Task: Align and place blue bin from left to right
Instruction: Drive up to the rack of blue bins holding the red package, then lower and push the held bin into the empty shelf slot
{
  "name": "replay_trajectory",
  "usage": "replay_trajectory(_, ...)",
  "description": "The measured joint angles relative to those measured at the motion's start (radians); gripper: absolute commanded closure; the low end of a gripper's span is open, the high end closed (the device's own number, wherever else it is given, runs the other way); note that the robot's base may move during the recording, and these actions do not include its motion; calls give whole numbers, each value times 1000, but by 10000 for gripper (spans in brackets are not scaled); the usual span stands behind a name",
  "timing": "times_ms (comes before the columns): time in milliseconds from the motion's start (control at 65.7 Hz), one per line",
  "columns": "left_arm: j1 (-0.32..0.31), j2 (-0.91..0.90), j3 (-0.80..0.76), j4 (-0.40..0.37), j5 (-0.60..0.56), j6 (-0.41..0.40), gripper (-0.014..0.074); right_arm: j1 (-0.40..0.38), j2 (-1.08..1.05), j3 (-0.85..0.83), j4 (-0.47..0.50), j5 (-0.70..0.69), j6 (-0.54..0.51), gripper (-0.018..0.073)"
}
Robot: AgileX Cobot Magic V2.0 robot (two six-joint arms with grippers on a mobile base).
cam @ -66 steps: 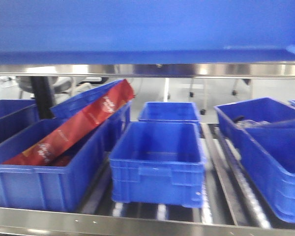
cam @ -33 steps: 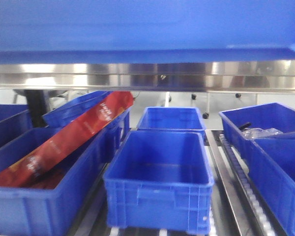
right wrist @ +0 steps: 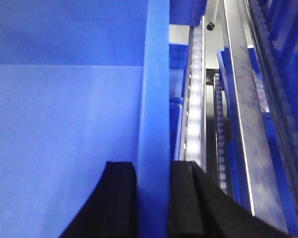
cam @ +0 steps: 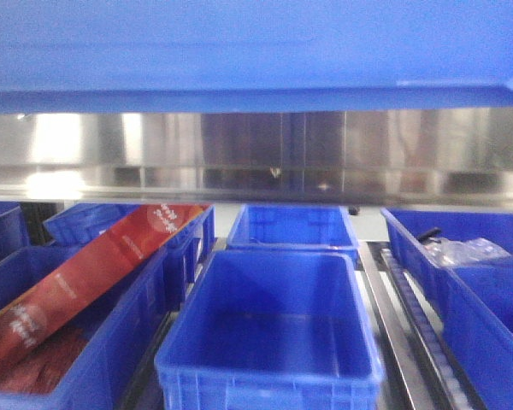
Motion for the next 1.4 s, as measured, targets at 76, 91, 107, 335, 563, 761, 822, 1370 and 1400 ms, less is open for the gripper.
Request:
replay_trajectory(76, 0, 0, 0, 0, 0, 0, 707, 0, 0, 0, 0, 0, 0, 631)
replay_trajectory(91, 0, 0, 0, 0, 0, 0, 707, 0, 0, 0, 0, 0, 0, 631)
replay_trajectory(107, 0, 0, 0, 0, 0, 0, 707, 0, 0, 0, 0, 0, 0, 631)
replay_trajectory(335, 0, 0, 0, 0, 0, 0, 707, 0, 0, 0, 0, 0, 0, 631)
replay_trajectory(563, 0, 0, 0, 0, 0, 0, 707, 0, 0, 0, 0, 0, 0, 631)
replay_trajectory(761, 0, 0, 0, 0, 0, 0, 707, 0, 0, 0, 0, 0, 0, 631)
replay_trajectory(822, 0, 0, 0, 0, 0, 0, 707, 0, 0, 0, 0, 0, 0, 631)
replay_trajectory(1370, 0, 0, 0, 0, 0, 0, 707, 0, 0, 0, 0, 0, 0, 631)
replay_trajectory(1400, 0, 0, 0, 0, 0, 0, 707, 0, 0, 0, 0, 0, 0, 631)
